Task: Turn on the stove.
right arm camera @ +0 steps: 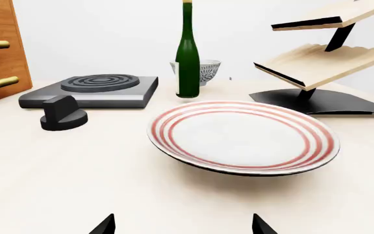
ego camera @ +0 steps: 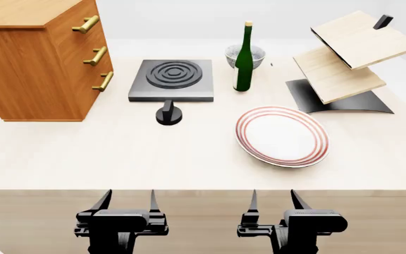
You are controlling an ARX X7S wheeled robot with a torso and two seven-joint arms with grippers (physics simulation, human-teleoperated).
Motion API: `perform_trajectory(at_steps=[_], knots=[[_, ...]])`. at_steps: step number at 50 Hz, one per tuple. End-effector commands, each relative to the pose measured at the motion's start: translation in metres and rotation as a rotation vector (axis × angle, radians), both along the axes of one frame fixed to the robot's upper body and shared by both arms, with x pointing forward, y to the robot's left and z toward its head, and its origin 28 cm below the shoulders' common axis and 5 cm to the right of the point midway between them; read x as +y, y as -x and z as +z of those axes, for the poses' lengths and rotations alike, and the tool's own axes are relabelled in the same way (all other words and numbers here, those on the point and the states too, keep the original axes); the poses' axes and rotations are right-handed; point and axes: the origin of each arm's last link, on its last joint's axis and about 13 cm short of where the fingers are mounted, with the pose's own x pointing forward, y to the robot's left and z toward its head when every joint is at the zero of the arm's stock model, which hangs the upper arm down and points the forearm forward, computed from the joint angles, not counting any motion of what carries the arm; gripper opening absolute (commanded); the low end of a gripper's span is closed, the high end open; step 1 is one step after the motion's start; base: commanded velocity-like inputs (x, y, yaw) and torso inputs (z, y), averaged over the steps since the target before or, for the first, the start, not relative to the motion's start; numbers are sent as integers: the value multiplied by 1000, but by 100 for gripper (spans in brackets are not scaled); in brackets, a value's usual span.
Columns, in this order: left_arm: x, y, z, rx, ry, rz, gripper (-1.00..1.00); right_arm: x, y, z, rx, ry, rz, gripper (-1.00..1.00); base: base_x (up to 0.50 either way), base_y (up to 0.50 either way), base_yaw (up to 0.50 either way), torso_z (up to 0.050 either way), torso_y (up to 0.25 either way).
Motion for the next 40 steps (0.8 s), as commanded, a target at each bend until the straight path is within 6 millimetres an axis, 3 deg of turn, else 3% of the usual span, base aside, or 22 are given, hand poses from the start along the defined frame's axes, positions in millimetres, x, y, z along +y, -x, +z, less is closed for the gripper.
perform_trajectory(at_steps=[1, 9, 13, 14, 16, 17, 18, 19, 20, 21, 22, 31, 40], knots=[[0, 0, 0, 0, 0, 0, 100, 0, 0, 0, 0, 0, 0, 100, 0, 0, 0, 0, 0], [1, 0, 1, 8, -7, 18, 100, 1, 3, 4, -37, 17, -14, 100, 0, 0, 0, 0, 0], [0, -2, 2, 66, -49, -6, 100, -4, 0, 8, -2, -1, -122, 100, 0, 0, 0, 0, 0], [2, -4, 26, 59, -35, -61, 100, -9, 1, 27, 10, -6, -136, 100, 0, 0, 0, 0, 0], [3, -2, 46, 135, -21, -61, 100, -10, 4, 40, 84, -28, -123, 100, 0, 0, 0, 0, 0], [4, -1, 68, 111, 6, -79, 100, -12, 7, 59, 84, -15, -108, 100, 0, 0, 0, 0, 0], [5, 0, 78, 90, 7, -83, 100, -12, 8, 67, 70, -8, -96, 100, 0, 0, 0, 0, 0], [18, -8, 127, -55, 124, -83, 100, -31, -1, 114, -60, -104, -117, 100, 0, 0, 0, 0, 0], [13, 7, 144, -68, 115, -132, 100, -26, 12, 133, -75, -102, -74, 100, 0, 0, 0, 0, 0], [11, 17, 145, 10, 86, -146, 100, -21, 29, 146, -75, -65, -50, 100, 0, 0, 0, 0, 0], [12, 18, 140, 70, 79, -144, 100, -20, 30, 144, -39, -56, -51, 100, 0, 0, 0, 0, 0], [12, 17, 141, 61, 76, -138, 100, -21, 31, 144, -49, -98, -29, 100, 36, 0, 0, 0, 0], [12, 18, 140, 59, 75, -138, 100, -21, 31, 144, -53, -118, -22, 100, 467, 0, 0, 0, 0]])
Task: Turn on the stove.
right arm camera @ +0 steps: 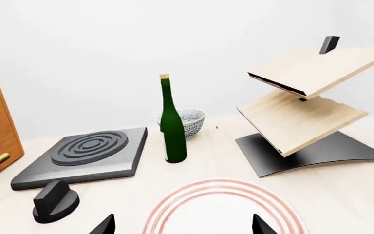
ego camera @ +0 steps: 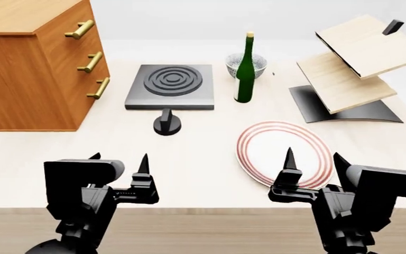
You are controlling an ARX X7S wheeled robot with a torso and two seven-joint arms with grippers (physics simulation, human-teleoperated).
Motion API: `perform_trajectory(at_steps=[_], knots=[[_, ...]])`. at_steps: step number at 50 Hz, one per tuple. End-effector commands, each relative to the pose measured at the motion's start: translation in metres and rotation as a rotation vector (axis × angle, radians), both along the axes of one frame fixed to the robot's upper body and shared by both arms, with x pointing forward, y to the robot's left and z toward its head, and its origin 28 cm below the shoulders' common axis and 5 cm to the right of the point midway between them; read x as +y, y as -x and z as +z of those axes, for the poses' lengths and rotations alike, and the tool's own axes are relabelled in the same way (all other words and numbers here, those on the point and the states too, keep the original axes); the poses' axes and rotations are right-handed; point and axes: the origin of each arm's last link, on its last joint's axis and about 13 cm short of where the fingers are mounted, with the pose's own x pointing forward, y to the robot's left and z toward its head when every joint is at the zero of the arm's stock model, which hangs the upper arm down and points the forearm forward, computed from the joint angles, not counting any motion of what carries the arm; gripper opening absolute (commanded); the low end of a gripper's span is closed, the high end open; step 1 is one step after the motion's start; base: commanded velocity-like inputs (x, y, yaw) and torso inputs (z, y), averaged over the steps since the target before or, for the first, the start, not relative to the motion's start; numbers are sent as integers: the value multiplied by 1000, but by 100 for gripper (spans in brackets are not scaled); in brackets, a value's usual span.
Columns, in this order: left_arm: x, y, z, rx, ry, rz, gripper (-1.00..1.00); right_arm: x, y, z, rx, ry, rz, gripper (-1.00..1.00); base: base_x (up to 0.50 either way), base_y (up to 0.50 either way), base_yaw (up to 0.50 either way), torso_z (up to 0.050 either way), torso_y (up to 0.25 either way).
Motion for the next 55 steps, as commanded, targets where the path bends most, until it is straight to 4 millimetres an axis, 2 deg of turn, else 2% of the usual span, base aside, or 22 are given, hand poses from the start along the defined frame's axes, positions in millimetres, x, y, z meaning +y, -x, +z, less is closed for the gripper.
perform_trajectory(at_steps=[1, 27, 32, 43, 50, 55], knots=[[0, 9, 11, 1, -13, -27, 100, 1, 11, 12, -12, -7, 28, 100, 500, 0, 0, 0, 0], [0, 9, 9, -3, -16, -23, 100, 1, 11, 10, -13, -4, 24, 100, 500, 0, 0, 0, 0], [1, 4, 4, 3, -21, -10, 100, 1, 12, 10, -29, 2, 18, 100, 130, 0, 0, 0, 3], [9, -24, -20, 17, -64, 26, 100, 1, 12, 8, -23, 20, 27, 100, 0, 0, 0, 0, 0], [18, -51, -40, 22, -114, 85, 100, 1, 13, 9, -25, 21, 27, 100, 0, 0, 0, 0, 0], [19, -58, -52, 45, -123, 98, 100, 1, 13, 8, -24, 18, 29, 100, 0, 0, 0, 0, 0]])
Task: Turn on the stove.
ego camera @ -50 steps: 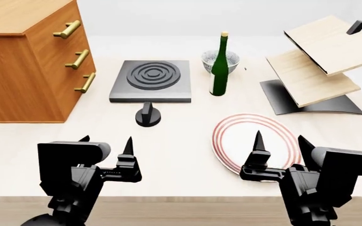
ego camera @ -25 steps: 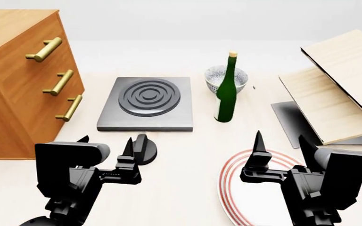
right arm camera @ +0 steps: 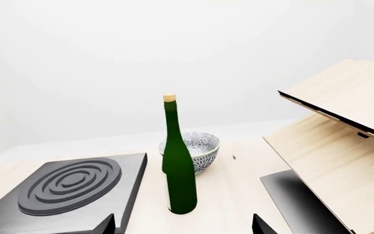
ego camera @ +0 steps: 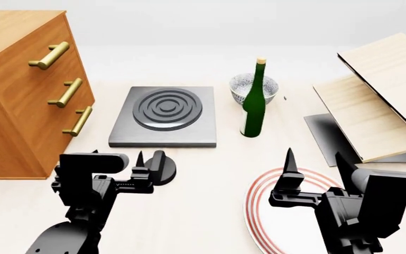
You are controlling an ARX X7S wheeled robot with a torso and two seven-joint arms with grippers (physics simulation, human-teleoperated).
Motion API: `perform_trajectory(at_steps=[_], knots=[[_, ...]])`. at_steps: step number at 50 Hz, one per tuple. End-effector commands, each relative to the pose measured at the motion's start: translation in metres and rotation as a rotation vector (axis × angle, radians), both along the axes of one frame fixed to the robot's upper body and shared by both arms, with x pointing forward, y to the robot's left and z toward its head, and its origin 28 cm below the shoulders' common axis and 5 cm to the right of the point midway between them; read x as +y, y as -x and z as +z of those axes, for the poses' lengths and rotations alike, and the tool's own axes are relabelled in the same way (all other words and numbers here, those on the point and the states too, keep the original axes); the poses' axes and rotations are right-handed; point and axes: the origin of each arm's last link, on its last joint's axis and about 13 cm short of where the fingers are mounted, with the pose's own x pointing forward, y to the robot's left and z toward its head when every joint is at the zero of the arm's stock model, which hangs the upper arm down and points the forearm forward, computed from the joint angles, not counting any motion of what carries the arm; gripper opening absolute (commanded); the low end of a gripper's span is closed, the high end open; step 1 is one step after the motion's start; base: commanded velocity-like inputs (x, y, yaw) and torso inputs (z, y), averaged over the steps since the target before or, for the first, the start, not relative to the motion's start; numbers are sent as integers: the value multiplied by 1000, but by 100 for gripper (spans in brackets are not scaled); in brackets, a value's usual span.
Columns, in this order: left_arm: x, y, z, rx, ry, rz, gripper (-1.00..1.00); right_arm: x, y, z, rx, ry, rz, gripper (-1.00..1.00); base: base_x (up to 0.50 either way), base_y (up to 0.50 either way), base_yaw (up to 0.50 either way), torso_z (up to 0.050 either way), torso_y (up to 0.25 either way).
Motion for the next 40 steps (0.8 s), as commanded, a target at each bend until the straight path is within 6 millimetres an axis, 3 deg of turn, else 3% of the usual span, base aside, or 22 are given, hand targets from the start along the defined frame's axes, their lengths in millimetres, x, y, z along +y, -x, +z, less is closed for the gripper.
perform_trajectory(at_steps=[1, 24, 40], knots=[[7, -22, -26, 25, -44, 43, 100, 0, 1, -1, 0, 1, 3, 100, 0, 0, 0, 0, 0], [19, -42, -52, 24, -71, 139, 100, 1, 2, -5, 9, -4, 9, 100, 0, 0, 0, 0, 0], [10, -68, -85, 56, -122, 171, 100, 1, 2, -8, 18, -11, 14, 100, 0, 0, 0, 0, 0]])
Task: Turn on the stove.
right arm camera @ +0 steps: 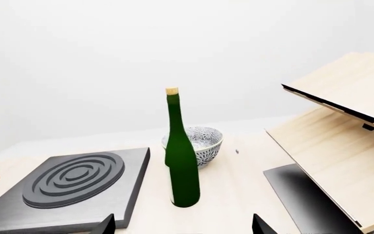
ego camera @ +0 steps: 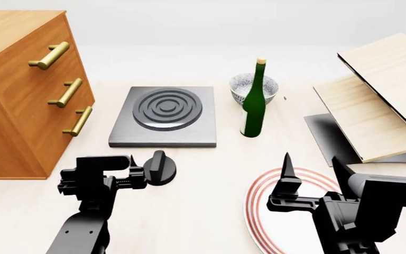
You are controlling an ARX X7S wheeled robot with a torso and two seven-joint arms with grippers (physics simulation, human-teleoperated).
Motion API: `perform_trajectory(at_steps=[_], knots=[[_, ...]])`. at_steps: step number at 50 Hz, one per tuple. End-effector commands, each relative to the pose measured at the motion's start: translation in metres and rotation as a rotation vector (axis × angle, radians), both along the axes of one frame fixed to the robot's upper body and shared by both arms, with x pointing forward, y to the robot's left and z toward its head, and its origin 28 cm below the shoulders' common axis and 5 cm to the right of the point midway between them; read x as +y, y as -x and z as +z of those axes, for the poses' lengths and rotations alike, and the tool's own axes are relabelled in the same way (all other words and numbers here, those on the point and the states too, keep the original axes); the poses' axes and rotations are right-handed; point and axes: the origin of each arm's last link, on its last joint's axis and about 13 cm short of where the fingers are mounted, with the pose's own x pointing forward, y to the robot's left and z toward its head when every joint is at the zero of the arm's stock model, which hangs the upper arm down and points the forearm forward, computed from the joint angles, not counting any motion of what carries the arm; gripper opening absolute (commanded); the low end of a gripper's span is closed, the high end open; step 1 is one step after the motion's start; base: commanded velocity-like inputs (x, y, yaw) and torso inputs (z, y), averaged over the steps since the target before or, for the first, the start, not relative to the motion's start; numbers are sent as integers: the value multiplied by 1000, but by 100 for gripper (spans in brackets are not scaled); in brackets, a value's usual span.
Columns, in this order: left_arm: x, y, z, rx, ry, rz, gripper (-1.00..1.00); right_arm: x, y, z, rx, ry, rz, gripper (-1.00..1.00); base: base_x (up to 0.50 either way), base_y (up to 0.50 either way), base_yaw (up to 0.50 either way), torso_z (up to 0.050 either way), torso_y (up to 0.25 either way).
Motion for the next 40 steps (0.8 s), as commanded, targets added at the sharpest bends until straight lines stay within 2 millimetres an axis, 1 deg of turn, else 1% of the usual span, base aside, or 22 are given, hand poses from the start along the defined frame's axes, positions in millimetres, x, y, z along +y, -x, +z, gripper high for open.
perform_trajectory(at_steps=[1, 9, 16, 26, 31, 34, 38, 40], knots=[[-7, -15, -23, 23, -46, 16, 100, 0, 0, -2, 5, -5, 2, 100, 0, 0, 0, 0, 0], [-15, -20, -36, 45, -55, 4, 100, -1, 0, -2, 5, -7, 3, 100, 0, 0, 0, 0, 0], [-21, -24, -41, 47, -73, -1, 100, -1, 2, -2, 4, -7, 6, 100, 0, 0, 0, 0, 0], [-41, -29, -47, 60, -65, -52, 100, -2, 2, -3, 5, -11, 7, 100, 0, 0, 0, 0, 0], [-51, -30, -43, 51, -63, -88, 100, -2, 2, -4, 8, -12, 6, 100, 0, 0, 0, 0, 0], [-58, -27, -39, 40, -61, -120, 100, -2, 2, -4, 8, -12, 6, 100, 0, 0, 0, 0, 0], [-68, -19, -31, 30, -49, -175, 100, -1, 2, -4, 7, -11, 11, 100, 0, 0, 0, 0, 0], [-72, -10, -25, 26, -40, -218, 100, -1, 2, -4, 7, -11, 10, 100, 0, 0, 0, 0, 0]])
